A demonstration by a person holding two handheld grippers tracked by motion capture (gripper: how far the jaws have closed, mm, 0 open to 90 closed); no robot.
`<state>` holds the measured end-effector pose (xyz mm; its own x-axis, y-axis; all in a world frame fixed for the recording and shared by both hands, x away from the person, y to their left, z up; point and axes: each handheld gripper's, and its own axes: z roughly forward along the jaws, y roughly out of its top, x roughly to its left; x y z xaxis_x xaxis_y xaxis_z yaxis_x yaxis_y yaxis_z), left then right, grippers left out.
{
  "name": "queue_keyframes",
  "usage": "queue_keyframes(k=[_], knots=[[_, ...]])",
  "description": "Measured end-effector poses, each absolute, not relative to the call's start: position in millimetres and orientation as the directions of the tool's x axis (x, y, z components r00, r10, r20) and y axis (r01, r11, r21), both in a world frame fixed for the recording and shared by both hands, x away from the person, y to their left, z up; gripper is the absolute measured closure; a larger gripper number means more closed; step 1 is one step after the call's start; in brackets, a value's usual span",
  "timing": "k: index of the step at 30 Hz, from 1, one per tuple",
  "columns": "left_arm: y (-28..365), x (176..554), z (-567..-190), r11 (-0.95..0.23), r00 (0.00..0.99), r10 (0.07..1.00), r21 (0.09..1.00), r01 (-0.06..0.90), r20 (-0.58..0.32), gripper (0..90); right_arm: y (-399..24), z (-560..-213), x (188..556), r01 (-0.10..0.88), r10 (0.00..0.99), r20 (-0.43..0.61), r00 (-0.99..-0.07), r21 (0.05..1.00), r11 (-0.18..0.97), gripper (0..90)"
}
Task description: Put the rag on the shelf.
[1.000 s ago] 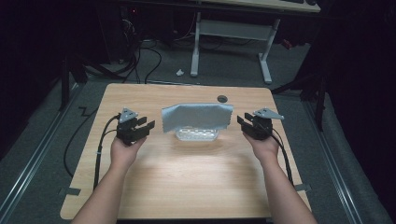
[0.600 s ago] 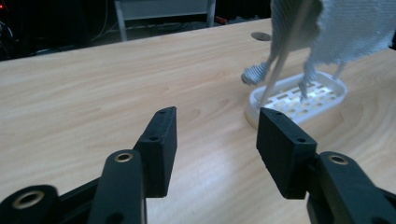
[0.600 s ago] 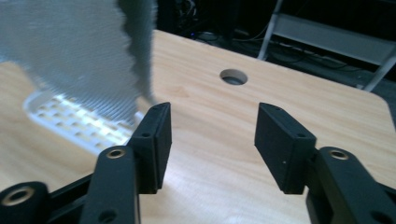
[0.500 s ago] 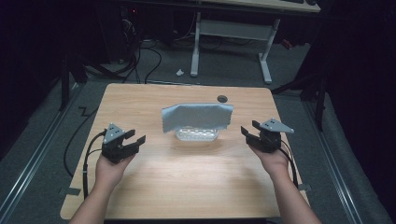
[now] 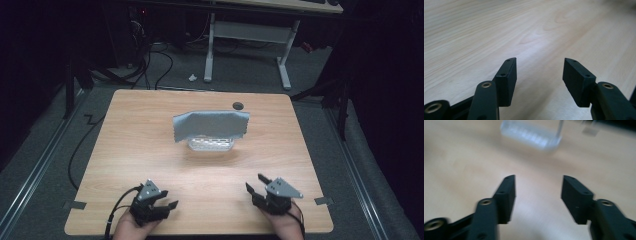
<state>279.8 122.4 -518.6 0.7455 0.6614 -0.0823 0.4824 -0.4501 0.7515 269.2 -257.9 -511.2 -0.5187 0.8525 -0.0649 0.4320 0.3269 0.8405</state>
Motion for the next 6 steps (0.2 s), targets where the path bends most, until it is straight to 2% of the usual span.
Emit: queue_keyframes(k=[2,6], knots=[[116.6,278.1,-516.9,-0.477,0.753,0.657,0.755,0.45,-0.033,43.3,-255.2,-513.3,262.7,0.427,0.837,-0.096,-0.539,0.825,0.37,44.4],[116.8,283.9,-519.5,-0.473,0.746,0.665,0.756,0.453,-0.031,43.0,-256.0,-509.2,263.0,0.422,0.85,-0.081,-0.52,0.841,0.338,43.8]])
